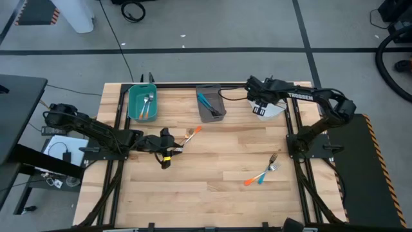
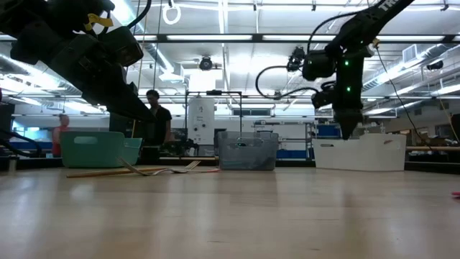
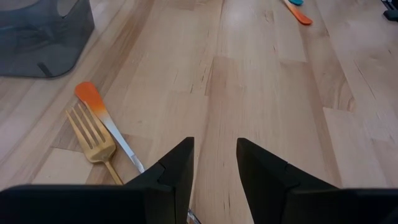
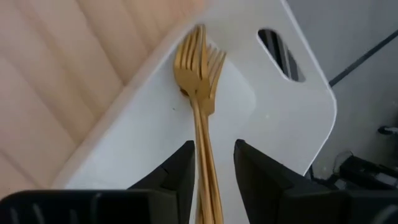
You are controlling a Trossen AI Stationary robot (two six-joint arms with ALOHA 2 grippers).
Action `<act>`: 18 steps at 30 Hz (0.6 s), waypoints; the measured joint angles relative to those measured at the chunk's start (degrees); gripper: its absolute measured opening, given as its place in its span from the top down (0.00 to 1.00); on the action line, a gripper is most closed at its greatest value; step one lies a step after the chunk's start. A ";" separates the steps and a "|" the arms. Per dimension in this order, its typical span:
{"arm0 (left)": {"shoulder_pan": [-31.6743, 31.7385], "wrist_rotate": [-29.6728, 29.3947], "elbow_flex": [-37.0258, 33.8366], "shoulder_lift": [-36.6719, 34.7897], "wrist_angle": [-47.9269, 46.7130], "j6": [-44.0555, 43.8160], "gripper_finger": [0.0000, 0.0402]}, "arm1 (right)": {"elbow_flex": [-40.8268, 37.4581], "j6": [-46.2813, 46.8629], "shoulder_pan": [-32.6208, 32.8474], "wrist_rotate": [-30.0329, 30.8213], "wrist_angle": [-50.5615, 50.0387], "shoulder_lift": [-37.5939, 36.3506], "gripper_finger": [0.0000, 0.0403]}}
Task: Sort silverware by color (type)
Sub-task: Put the gold fork into the white bin
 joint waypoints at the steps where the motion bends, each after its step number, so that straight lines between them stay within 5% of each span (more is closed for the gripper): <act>1: 0.00 0.00 0.00 0.00 0.00 0.02 0.68 | 0.00 0.19 0.42 -0.49 0.03 -0.75 0.71; 7: 0.00 0.00 0.00 0.00 0.00 0.01 0.68 | 0.00 8.50 3.85 -5.33 1.67 -4.81 0.71; 14: 0.07 0.02 0.00 0.00 -0.21 -2.11 0.68 | 0.00 27.00 9.03 -22.79 8.21 -6.21 0.71; 18: 1.52 0.06 0.00 -0.02 -3.13 -6.49 0.68 | 0.00 31.75 14.36 -23.35 11.75 -4.66 0.71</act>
